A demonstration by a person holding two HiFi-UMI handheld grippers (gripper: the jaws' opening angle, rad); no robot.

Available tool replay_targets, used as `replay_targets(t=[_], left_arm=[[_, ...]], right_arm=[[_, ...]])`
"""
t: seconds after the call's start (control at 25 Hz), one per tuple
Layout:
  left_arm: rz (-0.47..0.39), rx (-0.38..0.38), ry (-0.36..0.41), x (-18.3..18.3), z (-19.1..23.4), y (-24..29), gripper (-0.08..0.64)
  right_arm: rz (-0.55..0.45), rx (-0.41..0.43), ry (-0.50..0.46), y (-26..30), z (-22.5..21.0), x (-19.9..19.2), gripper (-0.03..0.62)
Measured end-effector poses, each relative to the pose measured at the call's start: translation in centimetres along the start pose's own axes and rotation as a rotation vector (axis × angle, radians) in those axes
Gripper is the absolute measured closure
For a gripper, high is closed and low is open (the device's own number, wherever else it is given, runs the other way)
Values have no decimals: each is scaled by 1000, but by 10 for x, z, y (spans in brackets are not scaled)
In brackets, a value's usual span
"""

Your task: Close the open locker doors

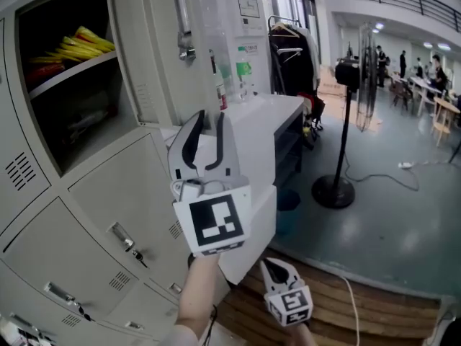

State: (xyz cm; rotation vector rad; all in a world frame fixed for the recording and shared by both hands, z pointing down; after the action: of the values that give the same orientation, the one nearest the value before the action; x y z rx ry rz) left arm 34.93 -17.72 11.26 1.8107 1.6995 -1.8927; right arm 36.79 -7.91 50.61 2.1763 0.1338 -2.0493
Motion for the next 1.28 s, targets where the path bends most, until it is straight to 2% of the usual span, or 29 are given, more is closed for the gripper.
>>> replay_targets(t=[0.16,0.32,0.56,0.76,0.84,0.96,1.12,1.2,1.28], left_arm=[[-21,0,-3,13,19,-20,460],[-5,53,29,22,46,-45,475],[9,108,182,31,80,-71,480],[36,185,232,34,112,-89,488],[51,231,226,32,127,-95,506],[72,284,220,29,147,-101,518],[90,319,238,29,167,-105,518],[78,334,234,29,171,-107,517],[61,328,265,31,169,-111,517]], right_arm=[[-28,47,-10,13,14,5,588],[-11,137,-54,21,31,10,588],[-16,241,-72,37,60,13,588],[0,333,-89,51,87,13,588],[8,361,-97,56,96,13,588],[5,393,-102,62,106,14,588],[13,413,-97,68,115,13,588],[31,416,-94,69,119,12,588],[33,421,-99,71,122,11,588]])
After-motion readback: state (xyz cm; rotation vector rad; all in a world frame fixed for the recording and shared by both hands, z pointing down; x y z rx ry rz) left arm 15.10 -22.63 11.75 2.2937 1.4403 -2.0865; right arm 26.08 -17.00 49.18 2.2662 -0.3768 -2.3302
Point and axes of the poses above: the fingertips, and each gripper's own axes: y forward along the fingers, z to its left, x out of its top, the point moved 5 cm from there along -y, backward along the fingers, and after that the axes turned 9 degrees about x, right-handed, at the moved point
